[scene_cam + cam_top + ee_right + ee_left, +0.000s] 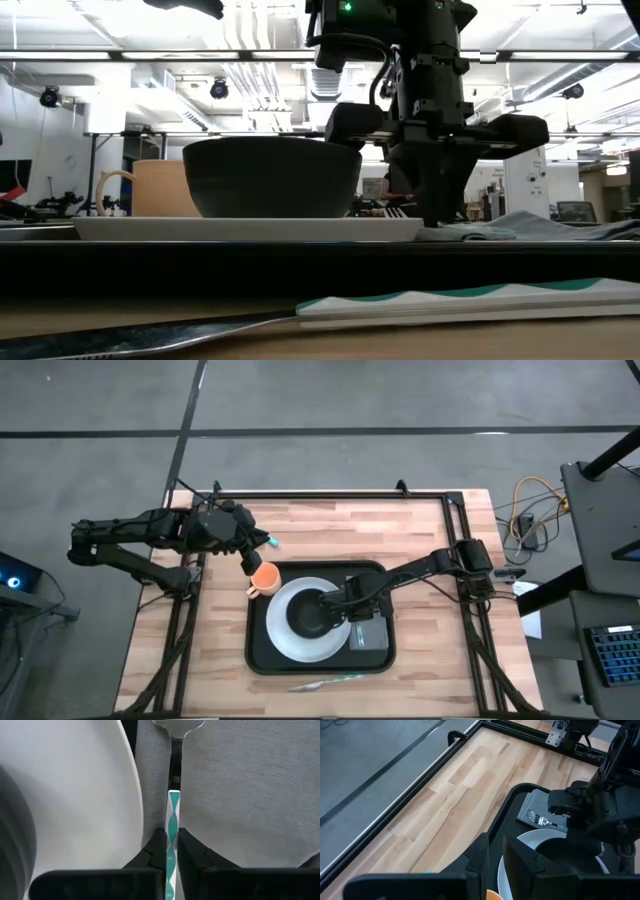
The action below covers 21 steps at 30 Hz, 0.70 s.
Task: Set up tray
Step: Put the fork on top of the napkin on the shelf, then put the dinner knife on top of the napkin on the shelf
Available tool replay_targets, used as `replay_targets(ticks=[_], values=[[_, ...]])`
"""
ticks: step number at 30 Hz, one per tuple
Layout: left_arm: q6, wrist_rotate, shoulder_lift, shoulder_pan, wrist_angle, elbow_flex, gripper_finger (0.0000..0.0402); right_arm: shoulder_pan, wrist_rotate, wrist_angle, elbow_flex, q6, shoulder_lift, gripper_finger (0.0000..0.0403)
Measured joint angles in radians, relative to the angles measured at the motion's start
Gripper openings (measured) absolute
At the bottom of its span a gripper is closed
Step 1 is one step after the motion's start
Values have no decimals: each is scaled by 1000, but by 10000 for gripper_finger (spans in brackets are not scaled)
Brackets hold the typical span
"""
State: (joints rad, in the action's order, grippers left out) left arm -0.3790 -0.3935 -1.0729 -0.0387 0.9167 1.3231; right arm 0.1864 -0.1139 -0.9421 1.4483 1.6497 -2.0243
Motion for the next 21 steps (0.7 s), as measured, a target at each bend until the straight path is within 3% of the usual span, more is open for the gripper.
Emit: replay_targets(ticks=[13, 21], values=[[1, 27, 0, 0, 0, -1, 38, 4, -69, -33, 2, -27, 2, 104], [2, 28, 0, 0, 0, -1, 38, 20, -54, -61, 70, -78, 71, 132]])
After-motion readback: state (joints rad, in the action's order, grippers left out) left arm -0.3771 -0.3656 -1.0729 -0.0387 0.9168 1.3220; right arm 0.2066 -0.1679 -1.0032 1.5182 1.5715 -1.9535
